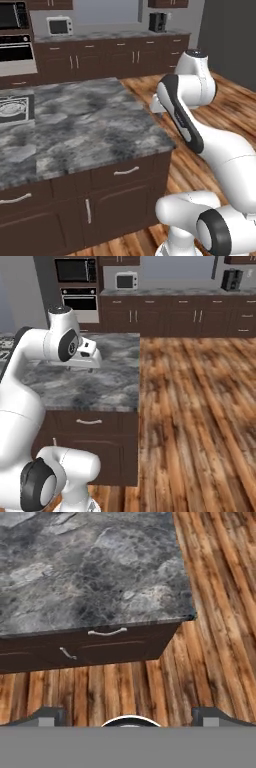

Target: Place the pan on the rear right burner on the stove. Then place the tomato and the onion in the pan and turn on the rear right burner.

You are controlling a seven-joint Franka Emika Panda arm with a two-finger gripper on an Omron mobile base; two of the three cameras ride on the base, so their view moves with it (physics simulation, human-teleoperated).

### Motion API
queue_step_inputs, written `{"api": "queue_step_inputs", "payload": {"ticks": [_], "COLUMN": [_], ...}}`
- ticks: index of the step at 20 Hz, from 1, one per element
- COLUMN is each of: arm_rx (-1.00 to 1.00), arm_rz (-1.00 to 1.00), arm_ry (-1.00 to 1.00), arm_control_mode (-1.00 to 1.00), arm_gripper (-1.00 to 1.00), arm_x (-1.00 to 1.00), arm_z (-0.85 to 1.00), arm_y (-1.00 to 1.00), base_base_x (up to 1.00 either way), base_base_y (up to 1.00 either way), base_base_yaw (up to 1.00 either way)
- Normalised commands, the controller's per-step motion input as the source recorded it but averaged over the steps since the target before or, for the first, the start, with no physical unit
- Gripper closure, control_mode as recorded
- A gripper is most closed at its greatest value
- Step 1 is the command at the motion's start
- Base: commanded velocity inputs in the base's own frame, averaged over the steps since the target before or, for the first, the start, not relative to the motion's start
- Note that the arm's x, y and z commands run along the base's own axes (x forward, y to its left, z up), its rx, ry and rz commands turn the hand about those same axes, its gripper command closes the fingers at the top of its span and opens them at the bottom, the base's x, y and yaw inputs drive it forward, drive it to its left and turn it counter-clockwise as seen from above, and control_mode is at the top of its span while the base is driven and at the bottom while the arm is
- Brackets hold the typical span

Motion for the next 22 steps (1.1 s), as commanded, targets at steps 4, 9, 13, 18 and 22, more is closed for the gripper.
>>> {"api": "queue_step_inputs", "payload": {"ticks": [4, 9, 13, 18, 22], "arm_rx": [0.00, 0.00, 0.00, 0.00, 0.00], "arm_rz": [0.00, 0.00, 0.00, 0.00, 0.00], "arm_ry": [0.00, 0.00, 0.00, 0.00, 0.00], "arm_control_mode": [1.00, 1.00, 1.00, 1.00, 1.00], "arm_gripper": [-1.00, -1.00, -1.00, -1.00, -1.00], "arm_x": [0.00, 0.00, 0.00, 0.00, 0.00], "arm_z": [0.00, 0.00, 0.00, 0.00, 0.00], "arm_y": [0.00, 0.00, 0.00, 0.00, 0.00], "base_base_x": [-0.61, -0.49, 0.00, 0.25, 0.81], "base_base_y": [1.00, 1.00, 1.00, 1.00, 0.61], "base_base_yaw": [-0.19, -0.04, 0.00, 0.00, 0.01]}}
